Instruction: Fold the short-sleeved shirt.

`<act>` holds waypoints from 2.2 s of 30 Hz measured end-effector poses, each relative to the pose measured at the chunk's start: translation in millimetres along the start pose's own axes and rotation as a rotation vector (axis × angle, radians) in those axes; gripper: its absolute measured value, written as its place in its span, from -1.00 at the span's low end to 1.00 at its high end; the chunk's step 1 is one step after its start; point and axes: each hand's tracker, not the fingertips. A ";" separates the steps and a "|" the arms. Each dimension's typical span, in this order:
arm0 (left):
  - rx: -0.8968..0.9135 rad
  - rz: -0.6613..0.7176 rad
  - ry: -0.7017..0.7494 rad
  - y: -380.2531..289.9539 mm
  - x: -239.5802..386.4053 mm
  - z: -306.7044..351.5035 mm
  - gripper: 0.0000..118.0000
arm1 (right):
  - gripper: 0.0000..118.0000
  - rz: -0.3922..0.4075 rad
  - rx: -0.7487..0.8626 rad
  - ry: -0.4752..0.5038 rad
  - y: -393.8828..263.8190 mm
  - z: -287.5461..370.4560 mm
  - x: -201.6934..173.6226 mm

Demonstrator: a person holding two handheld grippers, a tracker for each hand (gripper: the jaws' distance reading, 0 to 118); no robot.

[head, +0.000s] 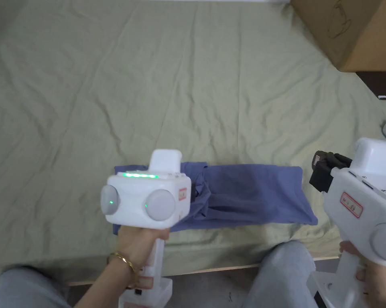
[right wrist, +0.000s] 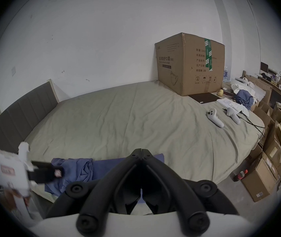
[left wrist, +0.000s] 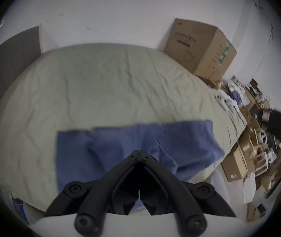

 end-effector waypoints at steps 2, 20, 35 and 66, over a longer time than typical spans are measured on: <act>-0.099 0.007 -0.048 -15.3 12.4 -21.5 -1.00 | -1.00 0.011 -0.002 0.002 -0.1 1.7 -0.1; 0.042 0.279 -0.401 35.9 -51.9 23.8 0.22 | -1.00 0.065 -0.009 0.000 4.9 2.2 -3.2; -0.065 0.631 -0.425 -20.7 -222.2 14.5 0.85 | -1.00 0.081 -0.054 0.062 8.4 -13.1 -21.3; -0.087 0.447 0.134 48.6 -225.3 115.1 -0.79 | -1.00 0.137 -0.103 0.059 9.2 -26.0 -36.4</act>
